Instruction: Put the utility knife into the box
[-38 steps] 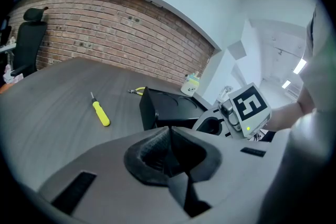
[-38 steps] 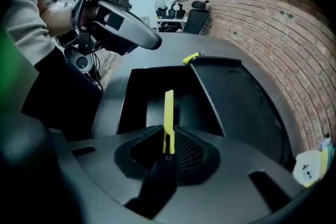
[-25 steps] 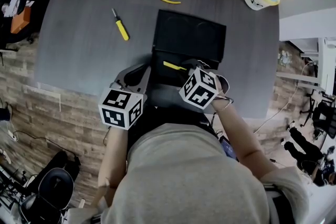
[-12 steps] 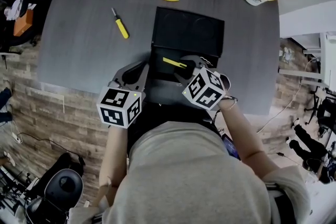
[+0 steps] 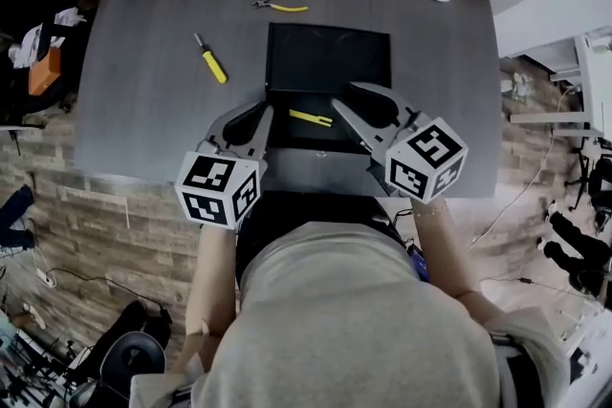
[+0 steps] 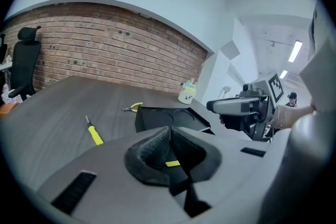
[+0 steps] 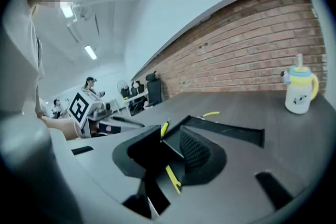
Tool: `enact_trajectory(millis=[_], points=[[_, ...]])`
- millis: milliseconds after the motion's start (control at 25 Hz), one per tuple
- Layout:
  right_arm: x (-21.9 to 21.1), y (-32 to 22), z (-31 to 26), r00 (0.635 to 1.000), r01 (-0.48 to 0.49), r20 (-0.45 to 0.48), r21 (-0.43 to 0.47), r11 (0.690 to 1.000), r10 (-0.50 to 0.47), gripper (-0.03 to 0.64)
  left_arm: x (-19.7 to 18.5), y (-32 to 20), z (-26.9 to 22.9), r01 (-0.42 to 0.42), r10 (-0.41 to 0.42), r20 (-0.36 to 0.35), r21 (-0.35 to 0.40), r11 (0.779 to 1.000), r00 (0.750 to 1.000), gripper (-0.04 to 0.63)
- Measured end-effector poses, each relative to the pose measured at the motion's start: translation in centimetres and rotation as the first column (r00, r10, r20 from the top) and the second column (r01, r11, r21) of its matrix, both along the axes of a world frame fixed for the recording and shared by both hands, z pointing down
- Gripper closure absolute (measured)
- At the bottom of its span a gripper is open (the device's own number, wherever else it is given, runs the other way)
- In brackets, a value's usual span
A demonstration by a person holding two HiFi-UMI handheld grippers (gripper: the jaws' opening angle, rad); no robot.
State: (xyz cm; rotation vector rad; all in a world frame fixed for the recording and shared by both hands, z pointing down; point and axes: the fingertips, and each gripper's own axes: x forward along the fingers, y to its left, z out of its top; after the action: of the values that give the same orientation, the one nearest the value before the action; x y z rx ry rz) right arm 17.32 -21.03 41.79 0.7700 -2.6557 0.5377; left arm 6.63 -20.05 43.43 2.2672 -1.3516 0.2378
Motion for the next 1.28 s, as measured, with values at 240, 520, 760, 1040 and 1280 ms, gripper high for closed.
enact_trajectory(millis=[240, 520, 760, 1040, 1280], points=[[-0.2, -0.1, -3.2, 0.993, -0.07, 0.096, 0.039, 0.997, 0.066, 0.612, 0.1, -0.4, -2.1, -0.041, 0.041, -0.011, 0.063, 0.997, 0.999, 0.568], [-0.6, 0.5, -6.2, 0.965, -0.212, 0.179, 0.099, 0.972, 0.192, 0.612, 0.2, -0.6, -5.5, -0.102, 0.102, 0.003, 0.143, 0.985, 0.995, 0.568], [-1.1, 0.6, -8.1, 0.951, -0.27, 0.198, 0.157, 0.95, 0.238, 0.612, 0.0, -1.2, -7.6, -0.124, 0.124, 0.01, 0.209, 0.97, 0.992, 0.568], [-0.6, 0.1, -9.8, 0.937, -0.308, 0.231, 0.199, 0.93, 0.261, 0.612, 2.0, -1.9, -9.6, -0.197, 0.198, 0.021, 0.245, 0.949, 0.98, 0.568], [-0.6, 0.3, -9.7, 0.915, -0.364, 0.256, 0.187, 0.912, 0.313, 0.612, 3.0, -2.1, -9.4, -0.233, 0.231, 0.039, 0.235, 0.944, 0.972, 0.568]])
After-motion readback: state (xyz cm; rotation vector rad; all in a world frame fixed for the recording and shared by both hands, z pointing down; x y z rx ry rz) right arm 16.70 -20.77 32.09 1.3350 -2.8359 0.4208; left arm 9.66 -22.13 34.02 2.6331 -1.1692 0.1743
